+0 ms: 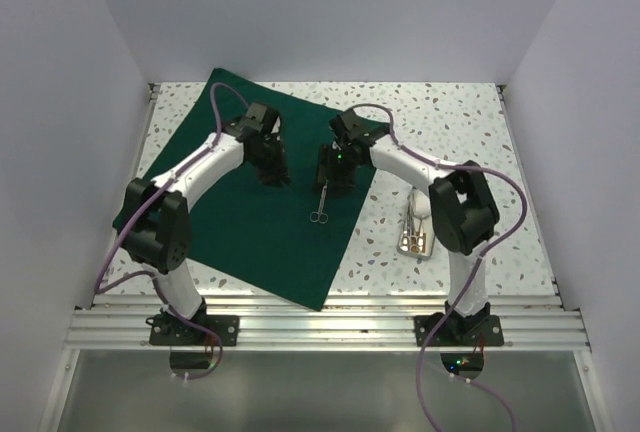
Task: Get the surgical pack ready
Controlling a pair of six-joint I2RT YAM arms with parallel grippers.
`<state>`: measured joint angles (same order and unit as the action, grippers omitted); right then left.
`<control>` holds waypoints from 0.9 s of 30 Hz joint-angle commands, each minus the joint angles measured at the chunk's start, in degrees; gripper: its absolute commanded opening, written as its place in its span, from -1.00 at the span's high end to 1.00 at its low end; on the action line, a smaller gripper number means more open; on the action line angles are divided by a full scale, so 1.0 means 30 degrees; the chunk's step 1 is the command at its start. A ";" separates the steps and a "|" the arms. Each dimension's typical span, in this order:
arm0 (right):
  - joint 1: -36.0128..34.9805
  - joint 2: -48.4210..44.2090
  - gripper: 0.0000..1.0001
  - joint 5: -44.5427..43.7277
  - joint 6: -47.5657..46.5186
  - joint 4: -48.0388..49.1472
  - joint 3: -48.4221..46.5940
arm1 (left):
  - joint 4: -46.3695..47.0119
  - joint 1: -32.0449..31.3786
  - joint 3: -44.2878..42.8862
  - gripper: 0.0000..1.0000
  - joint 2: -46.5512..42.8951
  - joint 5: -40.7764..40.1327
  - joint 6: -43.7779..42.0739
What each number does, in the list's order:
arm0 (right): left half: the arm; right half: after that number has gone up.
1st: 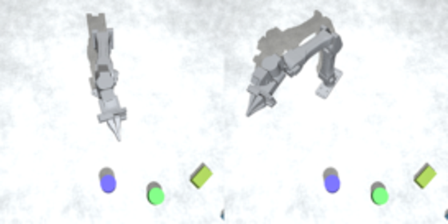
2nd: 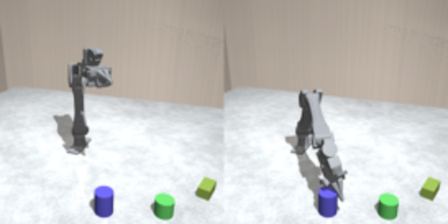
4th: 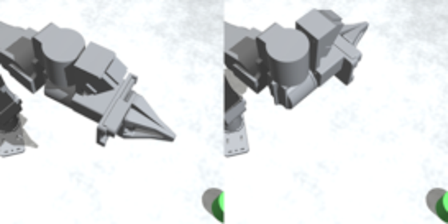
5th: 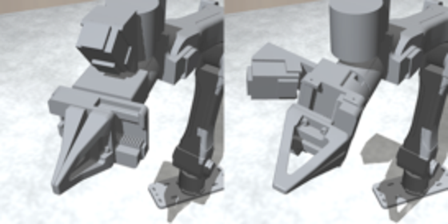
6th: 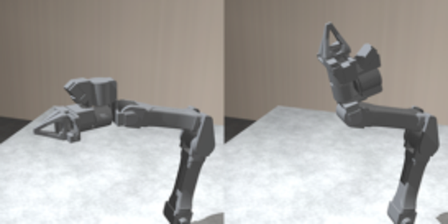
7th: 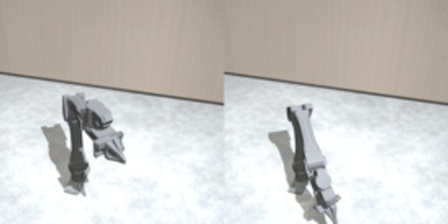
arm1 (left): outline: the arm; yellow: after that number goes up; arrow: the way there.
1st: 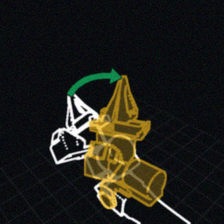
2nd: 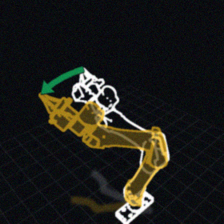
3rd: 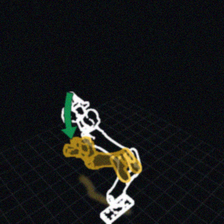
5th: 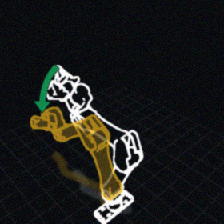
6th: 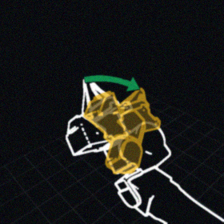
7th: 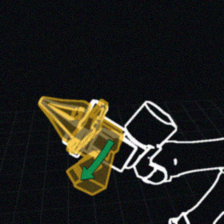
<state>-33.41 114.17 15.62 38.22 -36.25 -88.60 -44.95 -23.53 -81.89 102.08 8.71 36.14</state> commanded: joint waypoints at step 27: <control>-0.2956 0.5214 0.06 -0.7345 0.3285 -0.7487 -0.6913 | 0.1887 0.2540 0.4561 0.26 -0.3266 0.0817 -0.1324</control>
<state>-42.00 129.08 -5.48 46.04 -58.11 -106.89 -41.60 -16.49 -68.60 94.67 10.22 33.78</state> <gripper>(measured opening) 0.475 0.368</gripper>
